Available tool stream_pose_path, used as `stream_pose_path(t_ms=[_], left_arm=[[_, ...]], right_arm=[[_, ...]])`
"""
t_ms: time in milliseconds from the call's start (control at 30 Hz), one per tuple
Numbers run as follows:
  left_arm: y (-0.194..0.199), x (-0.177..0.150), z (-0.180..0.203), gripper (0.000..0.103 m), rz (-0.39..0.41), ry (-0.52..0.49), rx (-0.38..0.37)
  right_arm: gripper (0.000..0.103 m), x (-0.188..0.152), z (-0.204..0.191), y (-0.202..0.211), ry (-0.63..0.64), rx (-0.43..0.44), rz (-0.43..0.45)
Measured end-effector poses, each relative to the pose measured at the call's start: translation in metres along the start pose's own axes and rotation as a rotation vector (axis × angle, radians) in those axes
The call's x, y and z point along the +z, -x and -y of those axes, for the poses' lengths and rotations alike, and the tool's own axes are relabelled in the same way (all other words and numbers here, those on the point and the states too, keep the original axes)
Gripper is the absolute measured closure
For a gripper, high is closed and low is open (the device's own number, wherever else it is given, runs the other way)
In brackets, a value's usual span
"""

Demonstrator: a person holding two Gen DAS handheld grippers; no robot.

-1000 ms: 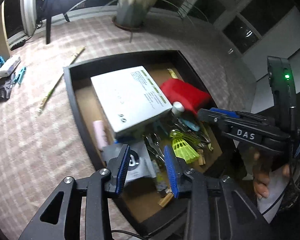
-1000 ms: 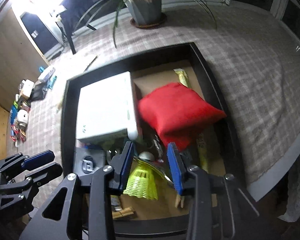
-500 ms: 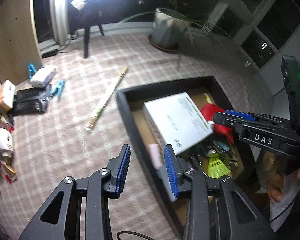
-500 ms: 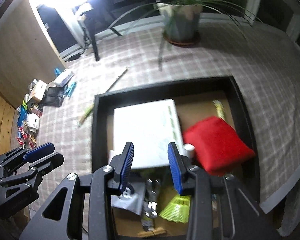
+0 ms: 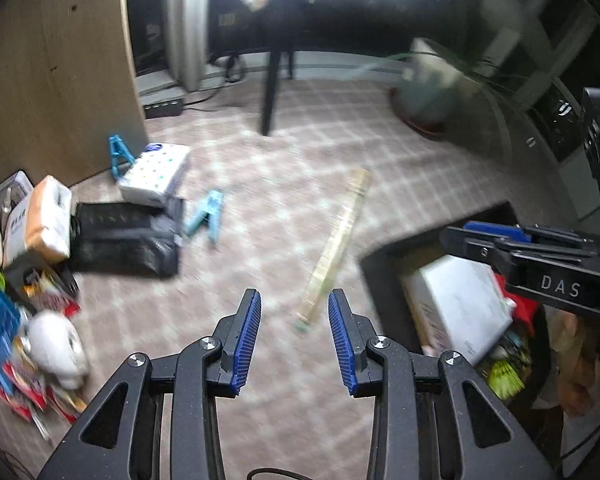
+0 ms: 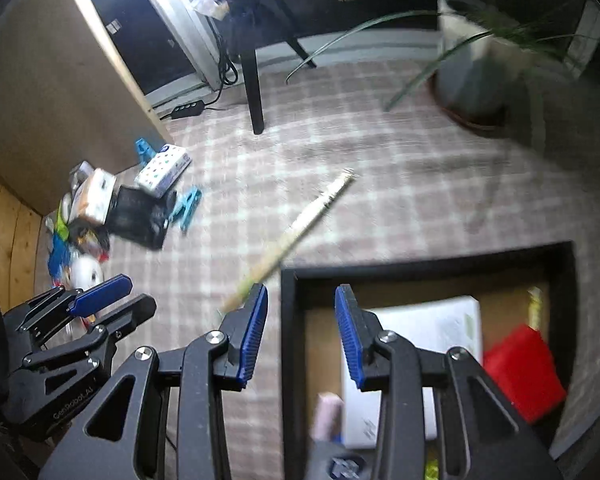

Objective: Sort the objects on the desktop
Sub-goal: 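Move both open grippers toward the chopsticks and clothespin, then grasp the blue clothespin with the left gripper while the right gripper grasps the chopsticks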

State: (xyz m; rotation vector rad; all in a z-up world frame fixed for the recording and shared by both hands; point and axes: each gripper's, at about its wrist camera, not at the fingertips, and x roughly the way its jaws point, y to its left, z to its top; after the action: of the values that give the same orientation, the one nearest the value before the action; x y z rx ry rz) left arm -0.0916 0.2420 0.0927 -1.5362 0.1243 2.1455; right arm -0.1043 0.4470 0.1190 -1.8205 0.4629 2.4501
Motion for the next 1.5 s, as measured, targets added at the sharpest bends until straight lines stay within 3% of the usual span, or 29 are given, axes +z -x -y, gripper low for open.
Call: stream_pose_path(t_ms=[300,633,767,800,867,1067,1167,1500], left_arm=[[-0.066,0.049,-0.047,0.071,-0.119,-0.034,0.019],[-0.107,0.063,-0.051,0.071,-0.166,-0.112,0.080],[-0.118,0.060,-0.048,0.071,-0.186,-0.126,0.075],[-0.118,0.059,-0.047,0.071,-0.175,-0.133,0.080],[-0.119,0.057,-0.045,0.082,-0.166,-0.142,0.090],[-0.116,0.050,-0.047,0.082,-0.131,-0.112,0.096],[-0.111,0.046,-0.051,0.082,-0.122,-0.083,0.094],[-0.070,0.026,-0.060,0.082,-0.069,-0.037,0.068]], right_arm=[[0.068,0.055,-0.002,-0.082,-0.086,-0.051,-0.140],[0.068,0.059,0.001,-0.118,-0.140,-0.040,-0.219],[0.070,0.055,-0.010,-0.121,-0.108,-0.071,-0.204],[0.071,0.054,-0.014,-0.120,-0.100,-0.077,-0.200],[0.084,0.052,-0.019,-0.120,-0.089,-0.078,-0.193],[0.093,0.048,-0.037,-0.117,-0.037,-0.071,-0.133],[0.098,0.046,-0.038,-0.116,-0.068,-0.009,-0.148],[0.099,0.035,-0.049,-0.086,-0.075,0.087,-0.126]])
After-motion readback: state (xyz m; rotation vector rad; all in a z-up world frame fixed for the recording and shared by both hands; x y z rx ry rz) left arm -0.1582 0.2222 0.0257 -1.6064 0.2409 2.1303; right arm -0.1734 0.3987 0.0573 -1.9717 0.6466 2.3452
